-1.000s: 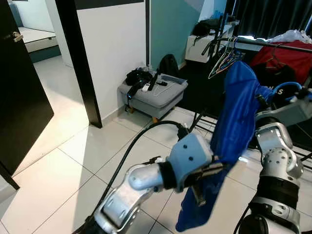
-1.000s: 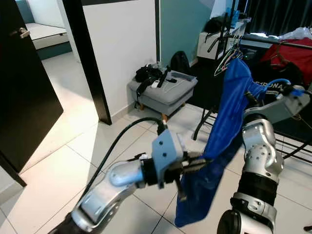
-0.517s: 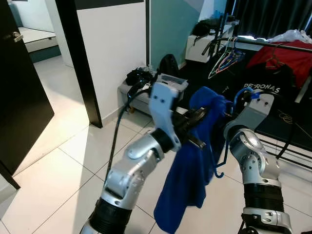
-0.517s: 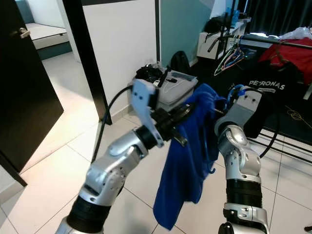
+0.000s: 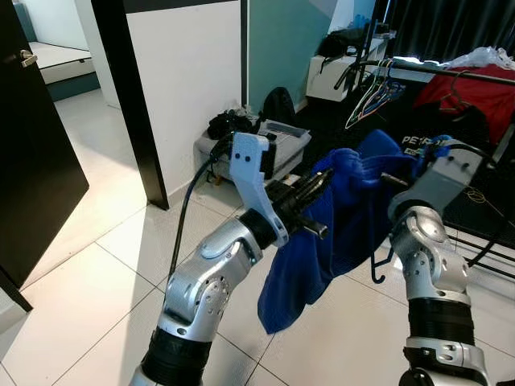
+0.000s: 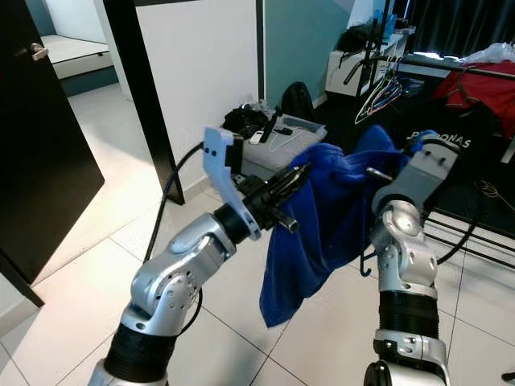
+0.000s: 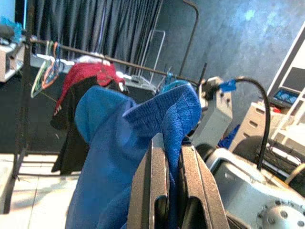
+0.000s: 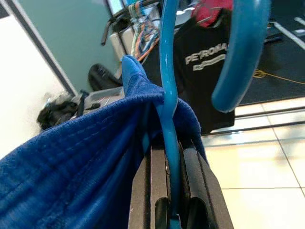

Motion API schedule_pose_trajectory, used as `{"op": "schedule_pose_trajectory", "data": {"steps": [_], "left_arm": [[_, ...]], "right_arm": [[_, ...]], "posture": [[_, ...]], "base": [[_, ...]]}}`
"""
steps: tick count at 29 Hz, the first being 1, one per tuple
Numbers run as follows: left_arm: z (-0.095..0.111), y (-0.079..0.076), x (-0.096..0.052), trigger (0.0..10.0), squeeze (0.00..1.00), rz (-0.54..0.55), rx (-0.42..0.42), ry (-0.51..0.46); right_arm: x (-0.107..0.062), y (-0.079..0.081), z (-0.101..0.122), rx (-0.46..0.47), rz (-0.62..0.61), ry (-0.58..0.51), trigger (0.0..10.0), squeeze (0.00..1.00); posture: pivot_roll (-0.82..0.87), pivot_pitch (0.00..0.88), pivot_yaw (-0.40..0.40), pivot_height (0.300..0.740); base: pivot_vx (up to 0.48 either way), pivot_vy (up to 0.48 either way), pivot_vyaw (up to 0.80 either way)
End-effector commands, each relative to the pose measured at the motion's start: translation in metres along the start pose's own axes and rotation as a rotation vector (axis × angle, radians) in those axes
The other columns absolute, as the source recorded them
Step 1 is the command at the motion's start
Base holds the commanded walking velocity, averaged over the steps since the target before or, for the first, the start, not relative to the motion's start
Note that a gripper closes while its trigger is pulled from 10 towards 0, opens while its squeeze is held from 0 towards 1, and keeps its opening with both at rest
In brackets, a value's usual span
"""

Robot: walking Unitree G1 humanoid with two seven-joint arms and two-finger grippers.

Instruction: Hang hanger

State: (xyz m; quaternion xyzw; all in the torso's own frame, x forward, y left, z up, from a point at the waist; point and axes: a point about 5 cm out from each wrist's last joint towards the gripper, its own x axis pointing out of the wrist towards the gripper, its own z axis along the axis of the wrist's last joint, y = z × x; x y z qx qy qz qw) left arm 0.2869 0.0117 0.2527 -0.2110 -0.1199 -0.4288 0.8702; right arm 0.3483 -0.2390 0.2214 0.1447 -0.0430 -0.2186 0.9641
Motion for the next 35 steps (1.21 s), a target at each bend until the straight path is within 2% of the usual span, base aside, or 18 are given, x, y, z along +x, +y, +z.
{"op": "schedule_pose_trajectory", "data": {"steps": [1, 2, 4, 5, 8, 14, 15, 20, 21, 22, 23, 26, 27, 30, 31, 33, 34, 35], "left_arm": [[0.002, -0.013, 0.004, 10.0, 0.00, -0.040, -0.053, -0.030], [0.002, -0.013, 0.004, 10.0, 0.00, -0.040, -0.053, -0.030], [0.000, -0.017, 0.005, 10.0, 0.00, -0.065, -0.075, -0.009], [0.000, -0.017, 0.005, 10.0, 0.00, -0.065, -0.075, -0.009], [-0.014, -0.035, 0.002, 10.0, 0.00, -0.201, -0.060, 0.087], [-0.026, -0.041, -0.006, 10.0, 0.00, -0.265, 0.012, 0.163], [-0.030, -0.043, -0.012, 10.0, 1.00, -0.307, 0.044, 0.201], [-0.033, -0.044, -0.027, 10.0, 1.00, -0.408, 0.123, 0.281], [-0.029, -0.041, -0.035, 10.0, 1.00, -0.450, 0.150, 0.310], [-0.029, -0.041, -0.035, 10.0, 1.00, -0.450, 0.150, 0.310], [-0.023, -0.036, -0.043, 10.0, 1.00, -0.481, 0.181, 0.332], [-0.023, -0.036, -0.043, 10.0, 1.00, -0.481, 0.181, 0.332], [-0.015, -0.030, -0.050, 10.0, 1.00, -0.495, 0.216, 0.352], [-0.015, -0.030, -0.050, 10.0, 1.00, -0.495, 0.216, 0.352], [-0.007, -0.021, -0.051, 10.0, 1.00, -0.466, 0.257, 0.341], [-0.007, -0.021, -0.051, 10.0, 1.00, -0.466, 0.257, 0.341], [0.002, -0.012, -0.048, 10.0, 1.00, -0.406, 0.304, 0.305], [0.002, -0.012, -0.048, 10.0, 1.00, -0.406, 0.304, 0.305]], "right_arm": [[0.001, 0.004, 0.013, 0.066, 0.023, -0.046, 10.0, 0.00], [0.001, 0.004, 0.013, 0.066, 0.023, -0.046, 10.0, 0.00], [-0.002, 0.016, 0.012, 0.174, 0.131, -0.019, 10.0, 0.00], [-0.002, 0.016, 0.012, 0.174, 0.131, -0.019, 10.0, 0.00], [-0.018, 0.042, 0.008, 0.226, 0.361, 0.007, 10.0, 0.00], [-0.020, 0.046, 0.009, 0.196, 0.420, 0.011, 10.0, 0.00], [-0.020, 0.047, 0.010, 0.158, 0.452, 0.016, 10.0, 0.00], [-0.021, 0.044, 0.014, 0.053, 0.548, 0.028, 10.0, 0.00], [-0.022, 0.038, 0.016, -0.001, 0.607, 0.042, 10.0, 0.00], [-0.022, 0.038, 0.016, -0.001, 0.607, 0.042, 10.0, 0.00], [-0.024, 0.029, 0.019, -0.047, 0.667, 0.053, 10.0, 0.00], [-0.024, 0.029, 0.019, -0.047, 0.667, 0.053, 10.0, 0.00], [-0.028, 0.017, 0.022, -0.097, 0.739, 0.072, 10.0, 0.00], [-0.028, 0.017, 0.022, -0.097, 0.739, 0.072, 10.0, 0.00], [-0.038, 0.006, 0.026, -0.130, 0.847, 0.091, 10.0, 0.00], [-0.038, 0.006, 0.026, -0.130, 0.847, 0.091, 10.0, 0.00], [-0.050, -0.003, 0.031, -0.140, 0.964, 0.105, 10.0, 0.00], [-0.050, -0.003, 0.031, -0.140, 0.964, 0.105, 10.0, 0.00]], "posture": [[-0.06, 0.000, -0.006, 0.740], [-0.06, 0.000, -0.006, 0.740], [-0.06, 0.000, -0.007, 0.740], [-0.06, 0.000, -0.007, 0.740], [-0.07, 0.000, -0.004, 0.740], [-0.07, 0.000, -0.003, 0.740], [-0.07, 0.000, -0.003, 0.740], [-0.07, 0.000, -0.006, 0.740], [-0.06, 0.000, -0.007, 0.740], [-0.06, 0.000, -0.007, 0.740], [-0.06, 0.000, -0.010, 0.740], [-0.06, 0.000, -0.010, 0.740], [-0.07, 0.000, -0.009, 0.740], [-0.07, 0.000, -0.009, 0.740], [-0.07, 0.000, -0.005, 0.740], [-0.07, 0.000, -0.005, 0.740], [-0.07, 0.000, -0.004, 0.740], [-0.07, 0.000, -0.004, 0.740]], "base": [[0.000, 0.000, 0.00], [0.000, 0.000, 0.00], [0.000, 0.000, 0.00], [0.000, 0.000, 0.00], [0.000, 0.000, 0.00], [0.000, 0.000, 0.00], [0.000, 0.000, 0.00], [0.000, 0.000, 0.00], [0.000, 0.000, 0.00], [0.000, 0.000, 0.00], [0.000, 0.000, 0.00], [0.000, 0.000, 0.00], [0.000, 0.000, 0.00], [0.000, 0.000, 0.00], [0.000, 0.000, 0.00], [0.000, 0.000, 0.00], [0.000, 0.000, 0.00], [0.000, 0.000, 0.00]]}}
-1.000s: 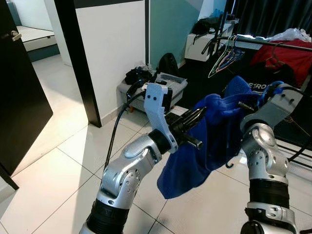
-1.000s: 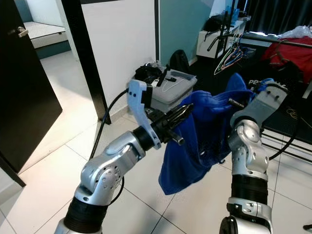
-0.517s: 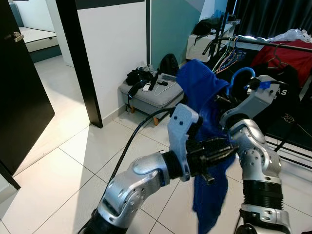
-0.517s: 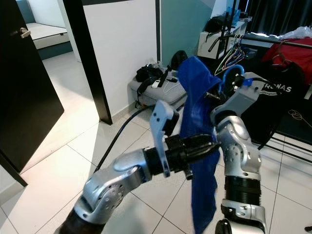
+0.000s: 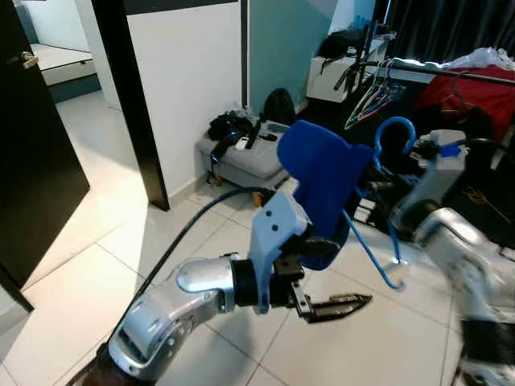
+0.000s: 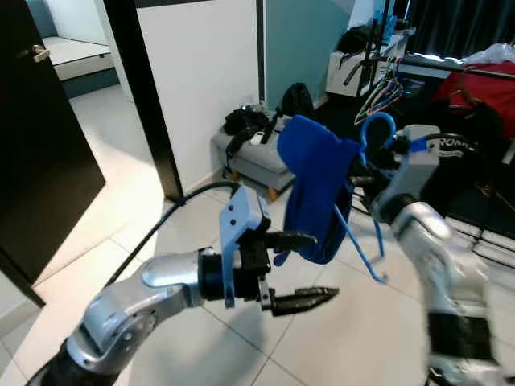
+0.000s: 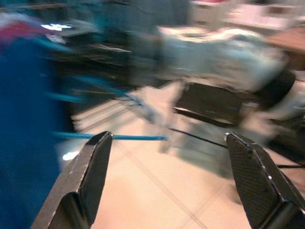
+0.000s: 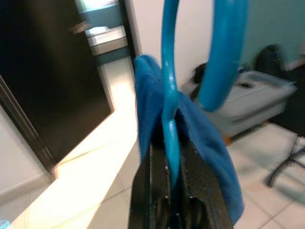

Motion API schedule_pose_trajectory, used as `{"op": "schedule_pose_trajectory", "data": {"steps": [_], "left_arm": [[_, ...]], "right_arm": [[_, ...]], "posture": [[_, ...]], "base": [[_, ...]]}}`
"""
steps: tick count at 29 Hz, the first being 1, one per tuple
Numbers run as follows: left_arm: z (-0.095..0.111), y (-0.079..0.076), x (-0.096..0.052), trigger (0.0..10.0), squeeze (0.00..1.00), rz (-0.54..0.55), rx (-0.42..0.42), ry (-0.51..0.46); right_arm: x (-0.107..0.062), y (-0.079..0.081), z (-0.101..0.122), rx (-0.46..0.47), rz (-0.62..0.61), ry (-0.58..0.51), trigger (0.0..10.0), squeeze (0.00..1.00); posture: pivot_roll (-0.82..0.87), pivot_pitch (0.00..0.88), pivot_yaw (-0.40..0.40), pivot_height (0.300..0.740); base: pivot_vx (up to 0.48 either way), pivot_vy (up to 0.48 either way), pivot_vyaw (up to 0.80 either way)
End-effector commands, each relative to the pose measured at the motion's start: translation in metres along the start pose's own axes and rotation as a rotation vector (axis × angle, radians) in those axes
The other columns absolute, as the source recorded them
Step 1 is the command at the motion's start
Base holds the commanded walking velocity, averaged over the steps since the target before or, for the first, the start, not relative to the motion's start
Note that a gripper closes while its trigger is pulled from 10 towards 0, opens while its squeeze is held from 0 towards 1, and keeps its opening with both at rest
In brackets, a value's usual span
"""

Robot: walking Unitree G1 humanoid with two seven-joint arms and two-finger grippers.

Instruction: Hang hanger

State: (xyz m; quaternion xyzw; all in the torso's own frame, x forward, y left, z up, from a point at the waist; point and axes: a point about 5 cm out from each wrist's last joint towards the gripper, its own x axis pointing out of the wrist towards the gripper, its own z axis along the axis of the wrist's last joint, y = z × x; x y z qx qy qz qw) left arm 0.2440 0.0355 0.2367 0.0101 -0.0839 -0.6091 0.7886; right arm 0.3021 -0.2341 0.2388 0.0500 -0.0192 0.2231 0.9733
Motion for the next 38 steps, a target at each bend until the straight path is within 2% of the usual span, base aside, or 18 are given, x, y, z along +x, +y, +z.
{"op": "schedule_pose_trajectory", "data": {"steps": [1, 3, 4, 5, 6, 7, 9, 14, 22, 30, 38], "left_arm": [[0.002, 0.005, -0.002, 10.0, 1.00, 0.026, 0.021, -0.001], [0.018, 0.035, -0.005, 10.0, 1.00, 0.256, 0.050, -0.100], [0.023, 0.045, -0.008, 10.0, 0.68, 0.347, 0.049, -0.143], [0.023, 0.045, -0.008, 10.0, 0.68, 0.347, 0.049, -0.143], [0.026, 0.051, -0.009, 10.0, 0.68, 0.397, 0.045, -0.166], [0.027, 0.056, -0.013, 10.0, 0.02, 0.448, 0.043, -0.181], [0.028, 0.061, -0.019, 10.0, 0.00, 0.505, 0.040, -0.193], [0.023, 0.060, -0.029, 10.0, 0.00, 0.539, 0.039, -0.167], [0.017, 0.058, -0.033, 10.0, 0.00, 0.568, 0.027, -0.161], [0.015, 0.057, -0.031, 10.0, 0.00, 0.573, 0.025, -0.164], [0.011, 0.050, -0.020, 10.0, 0.00, 0.521, -0.015, -0.188]], "right_arm": [[-0.001, 0.008, 0.010, 0.000, 0.073, -0.042, 10.0, 0.00], [-0.032, 0.017, 0.024, 0.021, 0.337, -0.074, 10.0, 0.00], [-0.043, 0.020, 0.031, 0.031, 0.434, -0.090, 10.0, 0.00], [-0.043, 0.020, 0.031, 0.031, 0.434, -0.090, 10.0, 0.00], [-0.049, 0.022, 0.035, 0.036, 0.489, -0.098, 10.0, 0.00], [-0.054, 0.024, 0.041, 0.049, 0.546, -0.114, 10.0, 0.00], [-0.060, 0.024, 0.051, 0.070, 0.614, -0.148, 10.0, 0.00], [-0.065, 0.023, 0.063, 0.063, 0.683, -0.180, 10.0, 0.00], [-0.063, 0.022, 0.069, 0.056, 0.723, -0.178, 10.0, 0.00], [-0.059, 0.026, 0.071, 0.051, 0.745, -0.174, 10.0, 0.00], [-0.057, 0.026, 0.077, 0.033, 0.736, -0.195, 10.0, 0.00]], "posture": [[-0.07, 0.000, -0.004, 0.740], [-0.08, 0.000, -0.002, 0.740], [-0.08, 0.000, -0.002, 0.740], [-0.08, 0.000, -0.002, 0.740], [-0.08, 0.000, -0.002, 0.740], [-0.08, 0.000, -0.004, 0.740], [-0.08, 0.000, -0.007, 0.740], [-0.07, 0.000, -0.016, 0.740], [-0.06, 0.000, -0.028, 0.740], [-0.06, 0.000, -0.032, 0.740], [-0.07, 0.000, -0.029, 0.740]], "base": [[0.000, 0.000, 0.00], [0.000, 0.000, 0.00], [0.000, 0.000, 0.00], [0.000, 0.000, 0.00], [0.000, 0.000, 0.00], [0.000, 0.000, 0.00], [0.000, 0.000, 0.00], [0.000, 0.000, 0.00], [0.000, 0.000, 0.00], [0.000, 0.000, 0.00], [0.000, 0.000, 0.00]]}}
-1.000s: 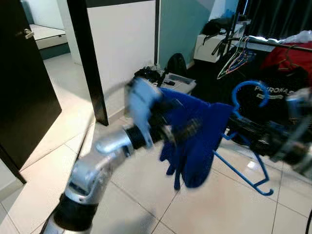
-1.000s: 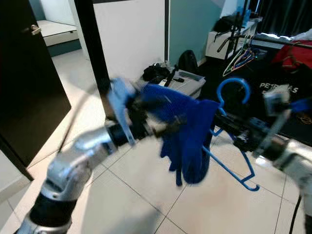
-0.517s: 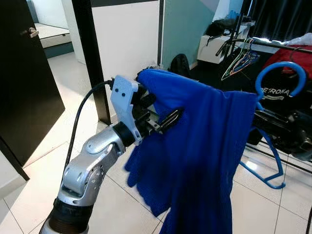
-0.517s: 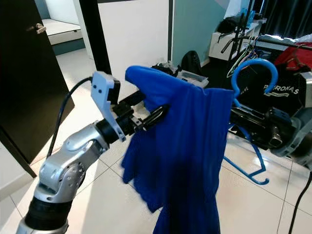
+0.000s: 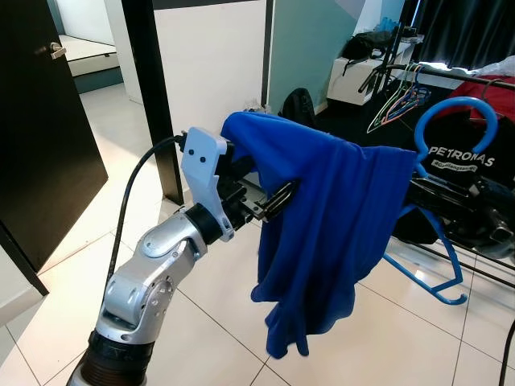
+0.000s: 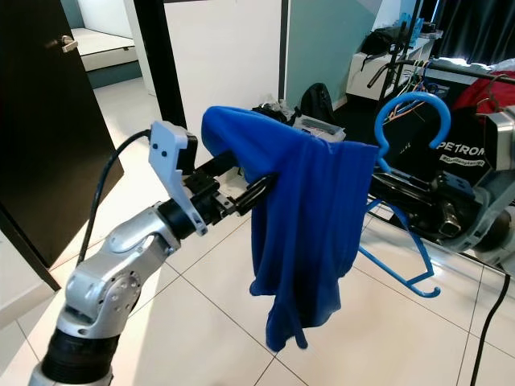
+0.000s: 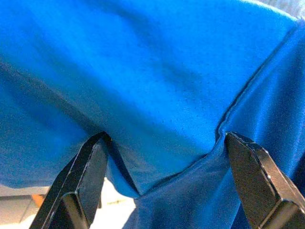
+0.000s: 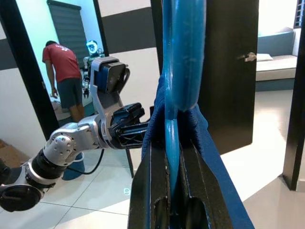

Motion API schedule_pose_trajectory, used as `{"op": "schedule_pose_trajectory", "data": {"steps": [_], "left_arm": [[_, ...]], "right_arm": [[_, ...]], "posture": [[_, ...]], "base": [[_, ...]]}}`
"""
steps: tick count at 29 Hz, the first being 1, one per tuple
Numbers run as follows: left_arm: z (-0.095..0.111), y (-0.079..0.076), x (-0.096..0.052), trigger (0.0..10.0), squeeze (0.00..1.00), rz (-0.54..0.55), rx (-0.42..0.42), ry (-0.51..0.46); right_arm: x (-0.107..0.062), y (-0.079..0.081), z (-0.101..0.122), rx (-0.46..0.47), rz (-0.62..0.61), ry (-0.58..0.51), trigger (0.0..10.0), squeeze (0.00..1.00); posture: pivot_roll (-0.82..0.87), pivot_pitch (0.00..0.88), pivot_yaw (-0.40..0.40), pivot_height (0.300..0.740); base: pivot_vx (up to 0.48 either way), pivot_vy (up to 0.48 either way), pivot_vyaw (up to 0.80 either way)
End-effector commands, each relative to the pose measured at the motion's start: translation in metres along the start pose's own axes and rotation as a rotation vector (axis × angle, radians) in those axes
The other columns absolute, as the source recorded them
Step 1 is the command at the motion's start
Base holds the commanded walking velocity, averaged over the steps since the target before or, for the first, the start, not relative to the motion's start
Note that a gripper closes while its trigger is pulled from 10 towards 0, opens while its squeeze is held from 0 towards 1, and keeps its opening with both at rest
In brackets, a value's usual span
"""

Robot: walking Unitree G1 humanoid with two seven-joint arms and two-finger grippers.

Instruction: Hang hanger

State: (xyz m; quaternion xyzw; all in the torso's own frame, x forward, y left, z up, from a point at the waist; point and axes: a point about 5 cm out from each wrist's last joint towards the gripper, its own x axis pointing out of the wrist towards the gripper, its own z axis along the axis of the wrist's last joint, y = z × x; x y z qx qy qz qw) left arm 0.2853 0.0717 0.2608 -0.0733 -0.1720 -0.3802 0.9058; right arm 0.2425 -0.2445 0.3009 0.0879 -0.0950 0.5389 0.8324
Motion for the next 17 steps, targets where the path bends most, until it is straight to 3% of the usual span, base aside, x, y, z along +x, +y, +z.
{"op": "schedule_pose_trajectory", "data": {"steps": [1, 8, 17], "left_arm": [[-0.012, -0.004, -0.002, 10.0, 0.00, -0.011, -0.025, 0.042], [-0.020, -0.010, -0.011, 10.0, 0.00, -0.083, -0.027, 0.086], [-0.021, -0.008, -0.016, 10.0, 0.00, -0.103, -0.018, 0.098]], "right_arm": [[0.003, 0.005, 0.016, -0.054, 0.044, -0.044, 10.0, 0.00], [0.004, 0.015, 0.035, -0.096, 0.108, -0.050, 10.0, 0.00], [0.003, 0.015, 0.042, -0.115, 0.115, -0.047, 10.0, 0.00]], "posture": [[-0.07, 0.000, -0.029, 0.740], [-0.08, 0.000, -0.028, 0.740], [-0.08, 0.000, -0.030, 0.740]], "base": [[0.000, 0.000, 0.00], [0.000, 0.000, 0.00], [0.000, 0.000, 0.00]]}}
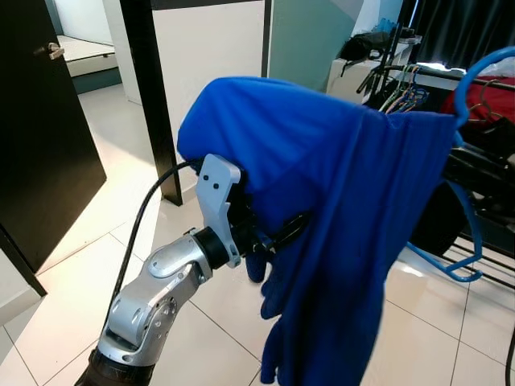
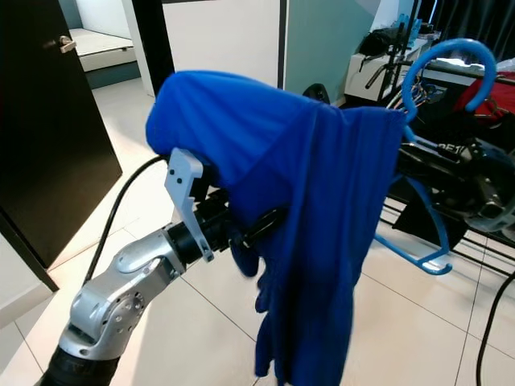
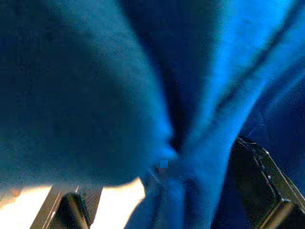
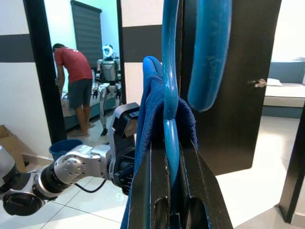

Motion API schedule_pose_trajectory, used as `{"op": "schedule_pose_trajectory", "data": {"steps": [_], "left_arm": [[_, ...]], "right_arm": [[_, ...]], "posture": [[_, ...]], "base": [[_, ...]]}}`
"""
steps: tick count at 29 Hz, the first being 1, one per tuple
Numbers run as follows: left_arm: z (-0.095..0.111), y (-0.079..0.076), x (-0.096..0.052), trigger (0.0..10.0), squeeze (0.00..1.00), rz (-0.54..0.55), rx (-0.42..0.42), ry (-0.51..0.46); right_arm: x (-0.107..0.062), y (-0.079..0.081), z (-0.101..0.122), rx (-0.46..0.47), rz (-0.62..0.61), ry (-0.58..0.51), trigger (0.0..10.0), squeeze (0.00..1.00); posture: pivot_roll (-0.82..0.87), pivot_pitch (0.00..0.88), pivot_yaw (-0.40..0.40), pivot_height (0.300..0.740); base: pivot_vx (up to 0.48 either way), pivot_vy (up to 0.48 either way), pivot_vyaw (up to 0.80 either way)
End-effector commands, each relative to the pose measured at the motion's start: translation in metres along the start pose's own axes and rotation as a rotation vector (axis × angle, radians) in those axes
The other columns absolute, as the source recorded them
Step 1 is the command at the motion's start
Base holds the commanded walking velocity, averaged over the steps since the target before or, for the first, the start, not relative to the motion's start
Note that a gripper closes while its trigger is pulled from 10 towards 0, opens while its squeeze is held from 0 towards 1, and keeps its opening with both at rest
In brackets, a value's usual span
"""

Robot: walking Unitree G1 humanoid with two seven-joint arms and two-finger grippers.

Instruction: Hang hanger

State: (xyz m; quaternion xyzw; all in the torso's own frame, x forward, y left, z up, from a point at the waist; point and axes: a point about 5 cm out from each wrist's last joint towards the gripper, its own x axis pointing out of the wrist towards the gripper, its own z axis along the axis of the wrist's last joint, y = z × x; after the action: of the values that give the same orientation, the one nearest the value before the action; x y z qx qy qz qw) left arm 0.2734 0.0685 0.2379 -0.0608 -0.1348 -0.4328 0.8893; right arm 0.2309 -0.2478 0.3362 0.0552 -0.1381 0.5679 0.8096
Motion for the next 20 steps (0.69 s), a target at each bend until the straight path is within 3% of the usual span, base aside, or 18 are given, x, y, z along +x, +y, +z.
{"op": "schedule_pose_trajectory", "data": {"steps": [1, 10, 11, 12, 13, 20], "left_arm": [[-0.002, 0.003, -0.004, 10.0, 0.00, 0.003, 0.011, 0.022], [-0.002, 0.005, -0.006, 10.0, 0.00, 0.005, 0.019, 0.016], [-0.001, 0.006, -0.006, 7.3, 0.00, 0.008, 0.021, 0.013], [0.000, 0.009, -0.008, 0.6, 0.00, 0.016, 0.026, 0.007], [0.002, 0.012, -0.011, 0.0, 0.00, 0.015, 0.031, 0.005], [0.013, 0.031, -0.022, 0.0, 0.00, 0.043, 0.081, -0.001]], "right_arm": [[0.003, 0.003, 0.009, -0.030, 0.028, -0.016, 10.0, 0.00], [0.008, 0.004, 0.011, -0.049, 0.026, -0.009, 10.0, 0.00], [0.008, 0.004, 0.011, -0.051, 0.021, -0.005, 10.0, 0.00], [0.008, 0.004, 0.011, -0.055, 0.013, -0.002, 10.0, 0.00], [0.007, 0.003, 0.012, -0.056, 0.007, 0.000, 10.0, 0.00], [0.002, 0.004, 0.012, -0.060, -0.011, 0.015, 10.0, 0.00]], "posture": [[-0.08, 0.000, -0.030, 0.740], [-0.08, 0.000, -0.031, 0.740], [-0.08, 0.000, -0.031, 0.740], [-0.08, 0.000, -0.031, 0.740], [-0.08, 0.000, -0.031, 0.740], [-0.08, 0.000, -0.029, 0.740]], "base": [[0.000, 0.000, 0.00], [0.000, 0.000, 0.00], [0.000, 0.000, 0.00], [0.000, 0.000, 0.00], [0.000, 0.000, 0.00], [0.000, 0.000, 0.00]]}}
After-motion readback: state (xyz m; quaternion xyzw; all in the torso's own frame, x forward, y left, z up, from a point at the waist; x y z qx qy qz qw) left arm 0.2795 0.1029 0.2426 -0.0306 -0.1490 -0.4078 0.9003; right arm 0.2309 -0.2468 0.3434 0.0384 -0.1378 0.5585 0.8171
